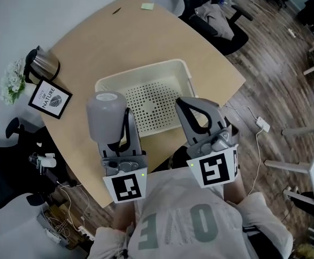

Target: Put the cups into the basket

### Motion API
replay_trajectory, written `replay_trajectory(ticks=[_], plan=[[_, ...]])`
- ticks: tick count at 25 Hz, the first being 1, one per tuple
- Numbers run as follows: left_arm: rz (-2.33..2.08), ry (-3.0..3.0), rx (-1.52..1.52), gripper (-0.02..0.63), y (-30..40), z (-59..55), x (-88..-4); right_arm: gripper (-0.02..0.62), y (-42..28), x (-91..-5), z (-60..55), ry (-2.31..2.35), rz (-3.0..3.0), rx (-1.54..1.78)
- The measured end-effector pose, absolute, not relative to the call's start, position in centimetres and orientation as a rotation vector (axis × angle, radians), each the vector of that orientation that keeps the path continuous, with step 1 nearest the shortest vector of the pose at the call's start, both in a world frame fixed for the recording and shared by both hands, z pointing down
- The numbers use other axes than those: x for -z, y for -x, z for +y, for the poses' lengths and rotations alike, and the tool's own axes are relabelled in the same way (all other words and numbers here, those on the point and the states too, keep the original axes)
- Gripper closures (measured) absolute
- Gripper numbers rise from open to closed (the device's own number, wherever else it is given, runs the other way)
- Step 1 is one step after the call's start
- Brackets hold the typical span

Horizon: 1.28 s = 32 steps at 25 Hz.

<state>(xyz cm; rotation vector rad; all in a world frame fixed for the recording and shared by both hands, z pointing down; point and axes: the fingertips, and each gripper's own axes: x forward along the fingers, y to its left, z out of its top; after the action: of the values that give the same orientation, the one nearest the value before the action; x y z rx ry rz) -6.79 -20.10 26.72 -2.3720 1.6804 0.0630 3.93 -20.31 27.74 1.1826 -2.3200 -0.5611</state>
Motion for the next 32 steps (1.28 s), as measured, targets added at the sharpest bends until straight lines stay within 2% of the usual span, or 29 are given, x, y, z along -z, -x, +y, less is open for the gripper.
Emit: replay_trajectory(ticks=[9, 18, 32], plan=[[1.77, 2.332, 0.15, 0.558, 5.5, -23.0, -28.6, 0.597, -4.1, -28.4, -24.5, -1.041, -2.419, 0.517], [1.735, 2.263, 0.528, 0.558, 3.7, -25.5, -30.6, 0.597, -4.3, -28.5, -25.7, -0.889, -2.521, 0.513], [0.991, 2.231, 1.486, 0.557, 2.2, -29.2, -40.6, 0.597, -4.4, -29.2, -26.7, -0.876, -2.55, 0.473]])
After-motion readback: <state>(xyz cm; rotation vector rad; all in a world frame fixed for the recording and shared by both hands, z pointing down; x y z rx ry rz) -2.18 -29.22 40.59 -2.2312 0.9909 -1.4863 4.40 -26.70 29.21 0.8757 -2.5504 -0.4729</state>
